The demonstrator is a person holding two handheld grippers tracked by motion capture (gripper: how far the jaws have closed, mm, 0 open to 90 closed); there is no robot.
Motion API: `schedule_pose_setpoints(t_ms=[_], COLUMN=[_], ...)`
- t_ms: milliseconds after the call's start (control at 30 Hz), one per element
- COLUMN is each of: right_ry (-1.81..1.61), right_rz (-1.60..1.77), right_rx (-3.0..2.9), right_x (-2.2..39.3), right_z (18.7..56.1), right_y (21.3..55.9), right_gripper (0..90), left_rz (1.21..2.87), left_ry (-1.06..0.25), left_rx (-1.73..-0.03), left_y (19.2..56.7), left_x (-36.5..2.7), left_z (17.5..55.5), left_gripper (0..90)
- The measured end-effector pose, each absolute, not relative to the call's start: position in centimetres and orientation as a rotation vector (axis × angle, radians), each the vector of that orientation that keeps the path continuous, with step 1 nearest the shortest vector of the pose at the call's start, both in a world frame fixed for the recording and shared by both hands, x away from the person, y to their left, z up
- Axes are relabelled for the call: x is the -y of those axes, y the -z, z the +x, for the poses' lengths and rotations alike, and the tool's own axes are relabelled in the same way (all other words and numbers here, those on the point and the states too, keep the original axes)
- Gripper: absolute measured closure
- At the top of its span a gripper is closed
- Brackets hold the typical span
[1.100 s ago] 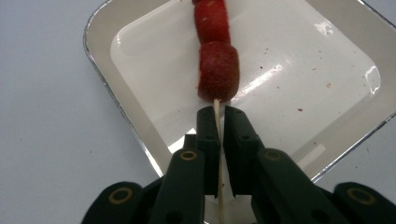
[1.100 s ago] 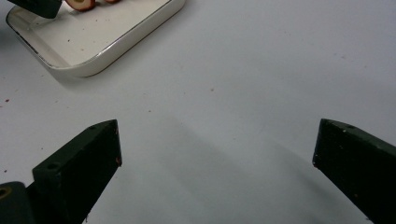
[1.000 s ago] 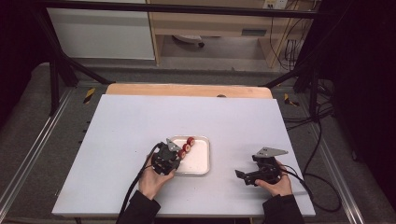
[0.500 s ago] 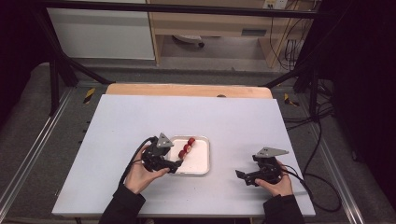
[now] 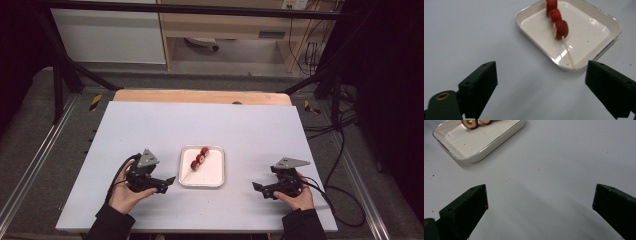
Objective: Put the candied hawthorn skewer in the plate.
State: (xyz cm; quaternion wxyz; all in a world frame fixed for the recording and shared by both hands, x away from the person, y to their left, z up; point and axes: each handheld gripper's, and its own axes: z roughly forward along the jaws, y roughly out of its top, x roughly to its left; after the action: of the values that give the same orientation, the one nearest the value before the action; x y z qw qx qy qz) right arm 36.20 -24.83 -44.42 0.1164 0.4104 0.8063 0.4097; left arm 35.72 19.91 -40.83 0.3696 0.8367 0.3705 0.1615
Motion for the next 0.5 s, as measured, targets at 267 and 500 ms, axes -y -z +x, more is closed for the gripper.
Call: schedule_pose_setpoints(t_ms=[267, 500], right_ry=[-1.199, -1.184], right_rz=[1.197, 1.187], right_rx=[-2.363, -2.383], right_x=[24.8, 24.6], right_z=[36.2, 36.0], right_y=[44.5, 44.8], right_gripper=[0.8, 0.7], left_rz=[2.092, 2.079], left_ry=[-0.434, -0.435], left_rx=[-0.984, -1.002], left_y=[42.7, 44.1], left_x=[-23.2, -24.6], left_z=[34.5, 34.0], left_gripper=[10.7, 10.7])
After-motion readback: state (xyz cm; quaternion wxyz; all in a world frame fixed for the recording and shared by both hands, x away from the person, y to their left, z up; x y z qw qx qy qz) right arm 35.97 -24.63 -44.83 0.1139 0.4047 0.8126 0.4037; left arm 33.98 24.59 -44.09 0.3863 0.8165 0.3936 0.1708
